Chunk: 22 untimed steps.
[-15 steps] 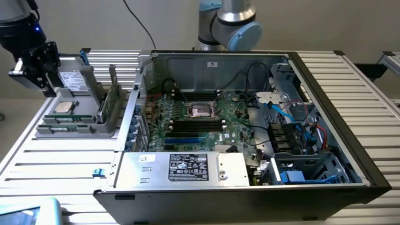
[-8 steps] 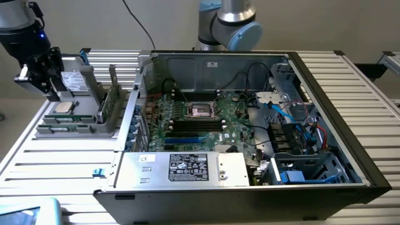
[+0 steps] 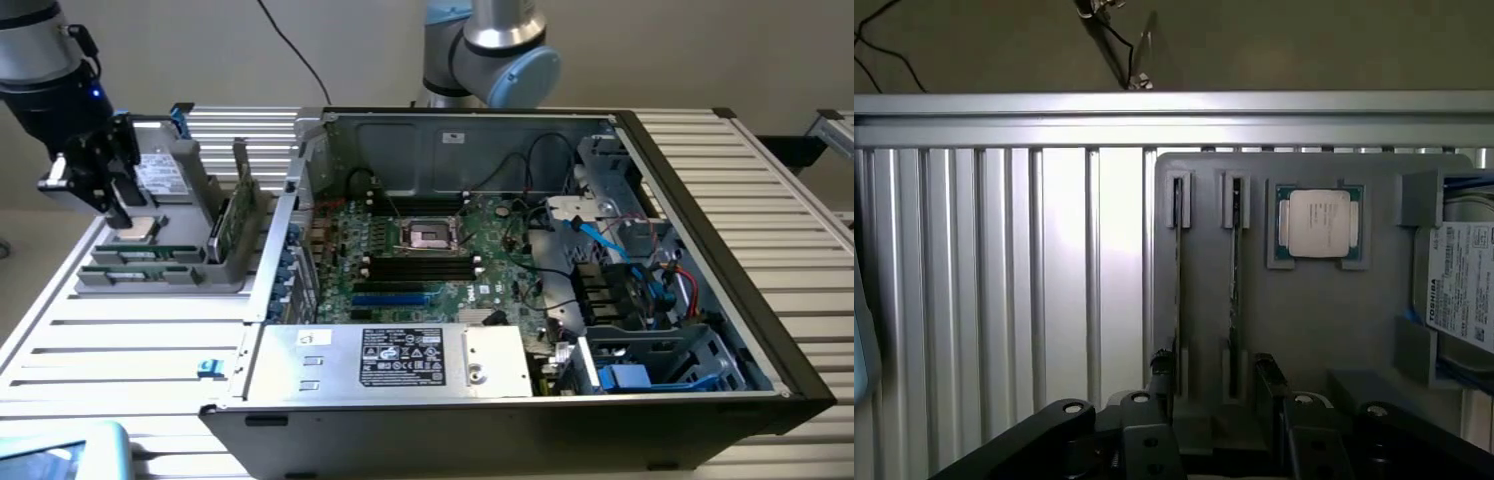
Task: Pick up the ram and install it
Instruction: 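Pick up the ram and move it above insertion slot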
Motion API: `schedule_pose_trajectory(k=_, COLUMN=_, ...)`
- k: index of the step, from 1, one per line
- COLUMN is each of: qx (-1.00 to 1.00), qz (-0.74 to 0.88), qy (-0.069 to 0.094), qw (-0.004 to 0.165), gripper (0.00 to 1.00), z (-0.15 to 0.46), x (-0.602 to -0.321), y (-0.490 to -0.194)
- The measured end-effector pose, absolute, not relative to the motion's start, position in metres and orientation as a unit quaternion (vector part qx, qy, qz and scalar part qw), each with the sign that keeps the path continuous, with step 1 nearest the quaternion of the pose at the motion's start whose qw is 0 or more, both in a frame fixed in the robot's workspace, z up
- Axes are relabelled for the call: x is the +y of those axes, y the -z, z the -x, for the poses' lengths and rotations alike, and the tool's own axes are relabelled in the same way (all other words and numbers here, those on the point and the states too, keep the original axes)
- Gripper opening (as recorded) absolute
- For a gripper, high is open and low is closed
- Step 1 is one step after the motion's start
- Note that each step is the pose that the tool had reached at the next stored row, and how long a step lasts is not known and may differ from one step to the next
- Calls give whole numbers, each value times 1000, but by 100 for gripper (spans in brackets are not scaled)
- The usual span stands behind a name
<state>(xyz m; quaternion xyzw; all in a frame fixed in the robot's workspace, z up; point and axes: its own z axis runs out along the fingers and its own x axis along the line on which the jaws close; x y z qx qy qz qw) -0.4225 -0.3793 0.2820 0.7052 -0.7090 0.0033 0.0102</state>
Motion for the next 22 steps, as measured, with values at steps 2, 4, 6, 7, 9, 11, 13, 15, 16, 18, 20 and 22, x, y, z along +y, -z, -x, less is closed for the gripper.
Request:
schedule_pose_trajectory(k=2, qx=-709, qz=-705, qy=-3, qw=10, gripper=45, z=422, x=-382, y=-278)
schedule_pose_trajectory(k=4, qx=-709, qz=-705, qy=-3, qw=10, gripper=45, z=421, x=-383, y=-275)
schedule_pose_trajectory(k=6, qx=-709, qz=-705, qy=-3, qw=10, gripper=45, z=421, x=-385, y=-271)
schedule_pose_trajectory(k=7, qx=-709, qz=-705, qy=-3, qw=10, gripper=45, z=420, x=-385, y=-269)
schedule_pose_trajectory(k=9, qx=-709, qz=-705, qy=-3, qw=10, gripper=45, z=420, x=-387, y=-266)
schedule_pose_trajectory(k=11, qx=-709, qz=-705, qy=-3, qw=10, gripper=45, z=419, x=-389, y=-262)
schedule_pose_trajectory(k=13, qx=-709, qz=-705, qy=-3, qw=10, gripper=45, z=419, x=-389, y=-258)
schedule_pose_trajectory(k=15, qx=-709, qz=-705, qy=-3, qw=10, gripper=45, z=419, x=-390, y=-255)
schedule_pose_trajectory(k=16, qx=-709, qz=-705, qy=-3, qw=10, gripper=45, z=419, x=-390, y=-253)
schedule_pose_trajectory(k=18, qx=-709, qz=-705, qy=-3, qw=10, gripper=45, z=419, x=-390, y=-249)
schedule_pose_trajectory(k=20, qx=-709, qz=-705, qy=-3, qw=10, gripper=45, z=419, x=-390, y=-246)
schedule_pose_trajectory(k=22, qx=-709, qz=-705, qy=-3, qw=10, gripper=45, z=419, x=-390, y=-242)
